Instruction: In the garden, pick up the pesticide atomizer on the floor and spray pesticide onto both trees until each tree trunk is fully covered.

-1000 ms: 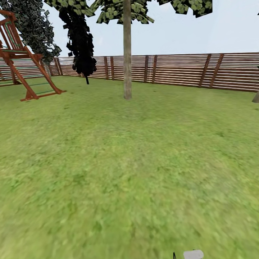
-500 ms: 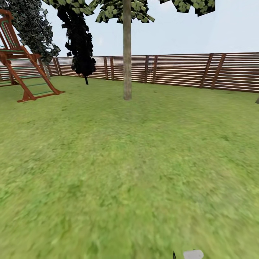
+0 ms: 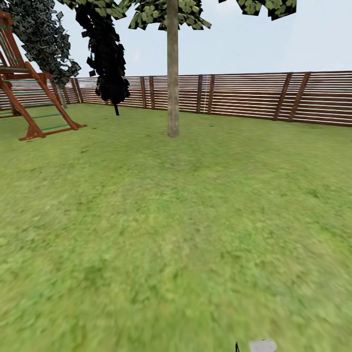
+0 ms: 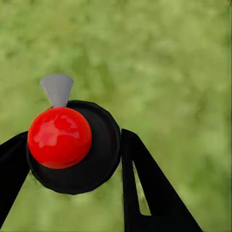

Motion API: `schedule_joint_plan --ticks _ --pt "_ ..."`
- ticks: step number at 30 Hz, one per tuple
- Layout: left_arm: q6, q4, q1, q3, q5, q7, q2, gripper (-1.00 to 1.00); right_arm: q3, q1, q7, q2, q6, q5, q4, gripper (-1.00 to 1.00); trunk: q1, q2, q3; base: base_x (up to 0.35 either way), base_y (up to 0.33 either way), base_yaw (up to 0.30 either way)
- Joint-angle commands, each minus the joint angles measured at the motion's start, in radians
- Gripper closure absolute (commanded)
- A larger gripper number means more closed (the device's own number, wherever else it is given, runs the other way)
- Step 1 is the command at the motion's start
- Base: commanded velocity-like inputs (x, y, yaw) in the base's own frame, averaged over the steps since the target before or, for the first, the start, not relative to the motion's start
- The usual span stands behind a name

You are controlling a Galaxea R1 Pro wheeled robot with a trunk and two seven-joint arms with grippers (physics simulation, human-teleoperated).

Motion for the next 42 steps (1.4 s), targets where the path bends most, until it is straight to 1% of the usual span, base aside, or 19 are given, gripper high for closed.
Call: schedule_joint_plan --ticks 1,42 --pt "0.000 0.000 0.000 0.000 0.001 0.000 0.000 1.00 0.000 0.000 0.000 0.000 0.000 0.000 0.000 -1.00 0.000 0.000 0.000 0.338 0.000 0.000" --pt "0.000 0.001 0.000 0.000 -0.001 0.000 -0.001 1.00 0.000 0.000 0.000 0.000 0.000 0.000 0.000 -1.00 0.000 0.000 0.000 0.338 0.000 0.000"
